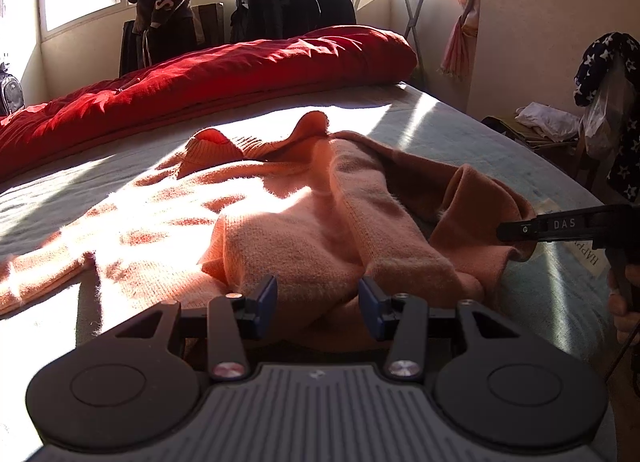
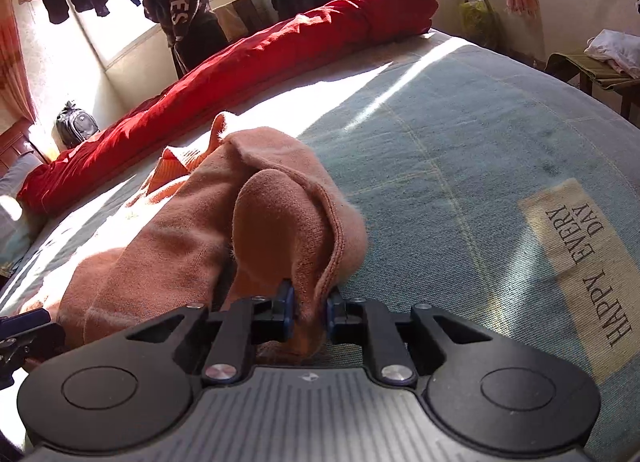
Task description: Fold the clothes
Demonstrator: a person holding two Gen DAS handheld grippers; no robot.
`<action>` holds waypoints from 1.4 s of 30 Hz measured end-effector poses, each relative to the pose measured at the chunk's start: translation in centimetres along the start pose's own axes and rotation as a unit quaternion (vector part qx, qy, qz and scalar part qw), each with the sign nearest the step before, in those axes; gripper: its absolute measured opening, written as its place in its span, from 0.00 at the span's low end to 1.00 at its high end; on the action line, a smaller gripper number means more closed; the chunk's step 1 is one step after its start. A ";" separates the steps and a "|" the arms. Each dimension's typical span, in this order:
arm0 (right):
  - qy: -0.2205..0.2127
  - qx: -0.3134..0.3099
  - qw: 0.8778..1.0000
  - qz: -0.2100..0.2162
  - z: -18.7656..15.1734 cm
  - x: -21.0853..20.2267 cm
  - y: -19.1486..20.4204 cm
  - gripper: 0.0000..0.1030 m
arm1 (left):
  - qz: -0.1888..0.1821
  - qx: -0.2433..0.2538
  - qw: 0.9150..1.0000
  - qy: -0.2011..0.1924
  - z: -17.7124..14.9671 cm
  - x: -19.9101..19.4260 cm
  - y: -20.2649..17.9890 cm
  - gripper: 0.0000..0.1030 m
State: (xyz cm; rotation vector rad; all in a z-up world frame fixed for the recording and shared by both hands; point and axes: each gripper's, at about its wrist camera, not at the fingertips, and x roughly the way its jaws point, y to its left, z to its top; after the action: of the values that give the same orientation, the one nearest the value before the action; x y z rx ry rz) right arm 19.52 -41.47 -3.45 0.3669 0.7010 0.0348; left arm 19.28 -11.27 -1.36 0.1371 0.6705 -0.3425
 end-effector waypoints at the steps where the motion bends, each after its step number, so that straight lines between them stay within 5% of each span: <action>1: -0.006 -0.010 1.000 -0.008 0.6 -0.4 0.1 0.16 | 0.002 -0.001 1.000 0.000 0.0 0.0 0.1 0.45; 10: -0.070 -0.119 0.983 -0.118 9.1 -2.0 -1.5 0.16 | 0.002 -0.013 1.000 -0.004 0.1 0.1 0.6 0.45; 20: -0.067 -0.183 0.949 -0.248 16.4 2.5 -5.1 0.16 | 0.006 -0.012 1.000 -0.013 1.0 0.5 0.0 0.45; 35: -0.029 -0.194 0.921 -0.338 22.7 13.0 -10.1 0.16 | 0.007 -0.006 1.000 -0.017 2.1 2.2 -0.5 0.45; 40: 0.008 -0.183 0.925 -0.333 21.8 15.7 -11.4 0.31 | 0.002 -0.006 1.000 -0.010 2.2 3.0 -0.6 0.45; 42: 0.010 -0.187 0.927 -0.325 21.3 15.3 -11.6 0.46 | 0.000 -0.006 1.000 -0.009 2.2 3.2 -0.7 0.45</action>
State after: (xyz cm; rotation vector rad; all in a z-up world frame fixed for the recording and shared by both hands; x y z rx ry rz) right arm 43.73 -56.80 -1.97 -0.2438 0.7908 -0.4532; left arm 22.71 -13.27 -1.67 0.1225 0.6549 -0.3387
